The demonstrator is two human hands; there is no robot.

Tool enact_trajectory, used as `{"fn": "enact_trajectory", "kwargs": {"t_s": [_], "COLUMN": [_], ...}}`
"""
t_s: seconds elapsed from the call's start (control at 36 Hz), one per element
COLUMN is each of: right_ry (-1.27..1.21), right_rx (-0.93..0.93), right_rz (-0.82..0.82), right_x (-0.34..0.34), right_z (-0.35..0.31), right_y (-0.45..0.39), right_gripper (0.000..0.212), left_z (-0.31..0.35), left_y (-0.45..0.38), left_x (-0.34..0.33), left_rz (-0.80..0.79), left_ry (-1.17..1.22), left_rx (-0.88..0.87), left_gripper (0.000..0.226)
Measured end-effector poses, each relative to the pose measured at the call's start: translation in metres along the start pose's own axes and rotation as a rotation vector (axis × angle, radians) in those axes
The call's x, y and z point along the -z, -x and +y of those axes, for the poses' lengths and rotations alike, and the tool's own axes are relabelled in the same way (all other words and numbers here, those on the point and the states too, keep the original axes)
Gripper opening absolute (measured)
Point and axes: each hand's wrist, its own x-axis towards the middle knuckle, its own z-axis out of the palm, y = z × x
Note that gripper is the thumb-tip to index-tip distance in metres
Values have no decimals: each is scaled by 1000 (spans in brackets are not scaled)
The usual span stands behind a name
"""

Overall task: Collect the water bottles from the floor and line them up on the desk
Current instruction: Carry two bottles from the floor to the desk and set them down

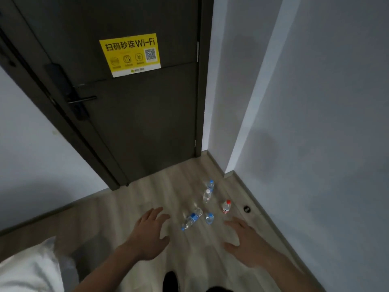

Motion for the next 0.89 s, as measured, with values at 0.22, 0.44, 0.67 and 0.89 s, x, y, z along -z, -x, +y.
{"fn": "enact_trajectory", "kwargs": {"t_s": [0.22,0.44,0.67,0.89], "right_ry": [-60,15,49,6], "right_rx": [-117,-134,-174,-271], "right_rz": [0,-57,-155,-172], "right_x": [22,58,51,0], "right_z": [5,31,56,99], "right_y": [-67,-169,-272,-378], "right_gripper": [75,71,71,73], "left_z": [-3,-6,-27,-64], "left_y": [-119,-213,-286,-387], "left_x": [27,20,-16,-103], "left_rz": [-156,-210,-294,-429], "left_ry": [-40,-30,-24,26], "left_rx": [-56,15,86,162], "left_gripper": [66,68,62,55]}}
